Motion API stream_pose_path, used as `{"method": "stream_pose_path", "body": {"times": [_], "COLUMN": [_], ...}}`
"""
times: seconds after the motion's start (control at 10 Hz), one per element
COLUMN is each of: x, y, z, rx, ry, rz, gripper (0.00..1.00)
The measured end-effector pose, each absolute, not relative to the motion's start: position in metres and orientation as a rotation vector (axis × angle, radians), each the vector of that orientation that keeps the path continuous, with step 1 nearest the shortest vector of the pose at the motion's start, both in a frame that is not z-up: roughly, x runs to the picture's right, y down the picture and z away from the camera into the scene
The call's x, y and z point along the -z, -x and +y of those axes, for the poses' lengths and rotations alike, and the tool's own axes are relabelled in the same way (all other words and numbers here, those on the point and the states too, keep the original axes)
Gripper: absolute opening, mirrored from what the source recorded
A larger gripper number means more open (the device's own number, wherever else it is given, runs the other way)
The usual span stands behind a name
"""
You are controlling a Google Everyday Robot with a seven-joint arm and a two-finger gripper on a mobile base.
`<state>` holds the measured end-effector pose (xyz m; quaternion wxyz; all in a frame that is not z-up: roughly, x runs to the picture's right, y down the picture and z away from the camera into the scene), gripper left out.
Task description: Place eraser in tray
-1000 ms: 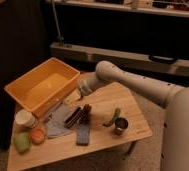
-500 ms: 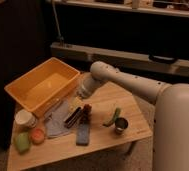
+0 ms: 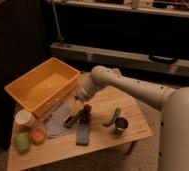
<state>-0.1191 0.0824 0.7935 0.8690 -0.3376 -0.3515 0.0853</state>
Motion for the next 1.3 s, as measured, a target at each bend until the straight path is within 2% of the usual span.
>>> {"method": "stream_pose_path", "body": {"times": [0.4,1.1,1.3], "x": [-0.791,-0.836,-0.833], "y": [0.123,0.076,0.087], "z": [0.088,0.095,0.101], "rx": [-0.008,-0.1,-0.057], "ry": [0.608,0.657,0.661], "rz": [-0.829,-0.81,-0.848], "gripper": [0.8,0.8,0.8]}}
